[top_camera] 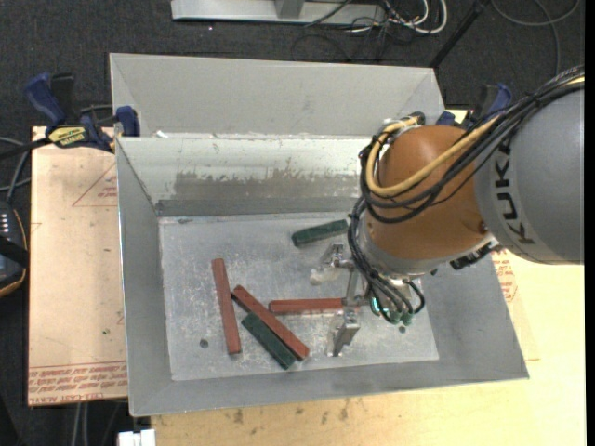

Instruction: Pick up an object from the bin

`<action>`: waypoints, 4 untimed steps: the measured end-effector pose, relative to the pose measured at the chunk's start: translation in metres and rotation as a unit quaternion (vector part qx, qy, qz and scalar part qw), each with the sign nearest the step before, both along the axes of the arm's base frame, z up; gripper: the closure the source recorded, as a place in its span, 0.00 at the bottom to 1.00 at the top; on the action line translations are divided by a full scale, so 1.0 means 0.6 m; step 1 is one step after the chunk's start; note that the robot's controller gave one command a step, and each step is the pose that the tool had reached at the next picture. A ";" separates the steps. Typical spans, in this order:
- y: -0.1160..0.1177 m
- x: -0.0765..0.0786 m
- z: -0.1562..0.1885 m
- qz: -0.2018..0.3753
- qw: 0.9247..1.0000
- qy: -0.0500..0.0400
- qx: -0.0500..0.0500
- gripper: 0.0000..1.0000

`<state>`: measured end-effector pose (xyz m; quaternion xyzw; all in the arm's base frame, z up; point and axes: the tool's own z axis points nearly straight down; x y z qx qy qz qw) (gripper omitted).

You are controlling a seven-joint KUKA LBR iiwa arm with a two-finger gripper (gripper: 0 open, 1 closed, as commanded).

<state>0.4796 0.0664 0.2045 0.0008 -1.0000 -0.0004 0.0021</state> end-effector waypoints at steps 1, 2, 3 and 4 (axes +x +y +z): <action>0.001 0.017 0.052 0.050 0.999 0.002 0.000 0.00; 0.001 0.024 0.077 0.072 0.997 -0.001 0.000 0.00; 0.008 0.014 0.074 0.083 0.997 -0.003 0.000 0.00; -0.002 0.052 -0.021 0.083 0.997 -0.006 0.001 0.00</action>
Offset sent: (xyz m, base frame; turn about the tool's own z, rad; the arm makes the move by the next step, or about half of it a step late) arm 0.0288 0.0113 -0.1345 -0.2810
